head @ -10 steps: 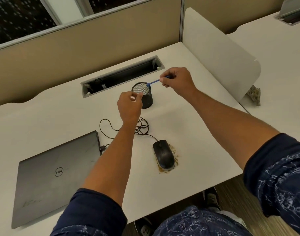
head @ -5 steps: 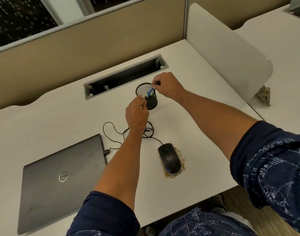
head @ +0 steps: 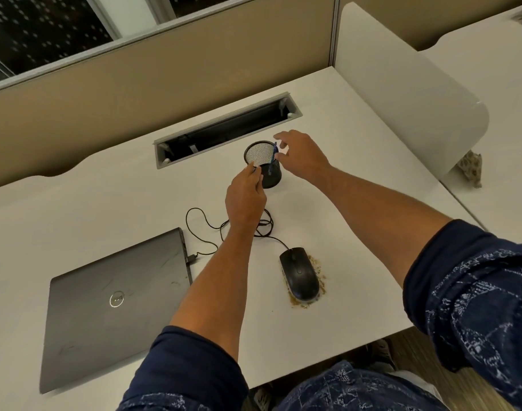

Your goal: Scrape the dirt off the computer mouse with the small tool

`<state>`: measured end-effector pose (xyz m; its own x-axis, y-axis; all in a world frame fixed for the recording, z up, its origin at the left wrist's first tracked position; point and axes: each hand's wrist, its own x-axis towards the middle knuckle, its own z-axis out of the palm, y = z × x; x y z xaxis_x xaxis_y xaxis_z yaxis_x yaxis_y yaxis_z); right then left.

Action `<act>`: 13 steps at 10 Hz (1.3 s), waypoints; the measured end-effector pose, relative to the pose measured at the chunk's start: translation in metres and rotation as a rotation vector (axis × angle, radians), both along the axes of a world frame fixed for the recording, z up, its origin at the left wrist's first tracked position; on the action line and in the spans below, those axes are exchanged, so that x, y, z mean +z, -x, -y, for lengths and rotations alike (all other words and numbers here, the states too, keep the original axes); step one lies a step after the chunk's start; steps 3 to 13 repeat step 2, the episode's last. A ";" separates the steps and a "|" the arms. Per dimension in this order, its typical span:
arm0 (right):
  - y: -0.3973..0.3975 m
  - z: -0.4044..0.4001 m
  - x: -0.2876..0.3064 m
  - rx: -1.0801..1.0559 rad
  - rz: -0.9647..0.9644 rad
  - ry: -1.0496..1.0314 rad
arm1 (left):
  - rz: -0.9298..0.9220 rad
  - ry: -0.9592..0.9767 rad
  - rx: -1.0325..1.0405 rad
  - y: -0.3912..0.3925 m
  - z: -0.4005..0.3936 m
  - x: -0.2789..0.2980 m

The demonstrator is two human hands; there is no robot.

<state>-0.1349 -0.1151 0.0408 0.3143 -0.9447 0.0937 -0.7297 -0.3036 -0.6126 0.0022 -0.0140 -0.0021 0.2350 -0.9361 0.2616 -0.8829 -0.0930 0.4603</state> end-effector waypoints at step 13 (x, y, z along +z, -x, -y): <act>0.029 -0.029 -0.007 0.032 -0.085 0.247 | 0.207 -0.008 -0.068 -0.012 -0.022 0.000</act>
